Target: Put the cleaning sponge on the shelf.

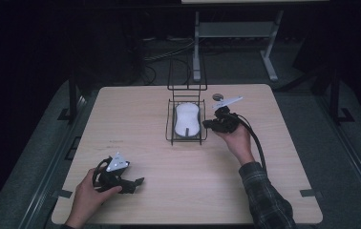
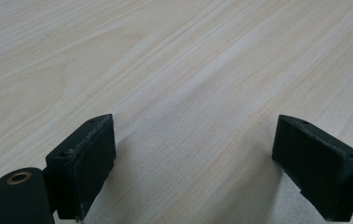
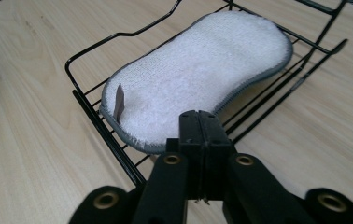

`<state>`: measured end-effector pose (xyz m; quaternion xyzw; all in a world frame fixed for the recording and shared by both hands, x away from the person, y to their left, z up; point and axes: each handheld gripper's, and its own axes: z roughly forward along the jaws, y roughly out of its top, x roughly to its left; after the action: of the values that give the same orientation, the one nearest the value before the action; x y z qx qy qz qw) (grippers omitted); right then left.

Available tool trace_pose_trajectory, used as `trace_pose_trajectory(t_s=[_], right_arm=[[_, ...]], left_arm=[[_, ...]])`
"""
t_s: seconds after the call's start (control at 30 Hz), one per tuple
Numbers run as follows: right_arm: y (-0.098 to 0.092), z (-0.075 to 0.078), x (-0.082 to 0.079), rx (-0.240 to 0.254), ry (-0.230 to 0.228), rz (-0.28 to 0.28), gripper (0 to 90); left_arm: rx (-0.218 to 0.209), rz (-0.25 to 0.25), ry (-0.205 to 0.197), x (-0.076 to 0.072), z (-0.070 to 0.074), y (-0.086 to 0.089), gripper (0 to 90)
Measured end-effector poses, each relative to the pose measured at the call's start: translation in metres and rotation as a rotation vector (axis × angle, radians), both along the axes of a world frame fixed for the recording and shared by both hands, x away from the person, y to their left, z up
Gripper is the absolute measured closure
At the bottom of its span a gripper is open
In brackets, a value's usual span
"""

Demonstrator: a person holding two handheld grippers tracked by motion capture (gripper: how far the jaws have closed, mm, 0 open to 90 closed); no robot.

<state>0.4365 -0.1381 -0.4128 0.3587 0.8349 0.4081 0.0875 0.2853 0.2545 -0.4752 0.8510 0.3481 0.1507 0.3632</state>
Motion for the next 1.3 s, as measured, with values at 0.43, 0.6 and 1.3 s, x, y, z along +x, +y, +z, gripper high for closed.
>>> trace_pose_trajectory(t_s=[0.43,0.6,1.3], right_arm=[[-0.031,0.008,-0.025,-0.001,-0.02,-0.061,48.0],[-0.039,0.008,-0.032,-0.008,-0.018,-0.081,41.4],[-0.072,-0.005,-0.08,-0.028,-0.043,-0.128,25.7]], left_arm=[[0.0,0.0,0.0,0.0,0.0,0.0,12.7],[0.0,0.0,0.0,0.0,0.0,0.0,12.6],[0.0,0.0,0.0,0.0,0.0,0.0,12.7]])
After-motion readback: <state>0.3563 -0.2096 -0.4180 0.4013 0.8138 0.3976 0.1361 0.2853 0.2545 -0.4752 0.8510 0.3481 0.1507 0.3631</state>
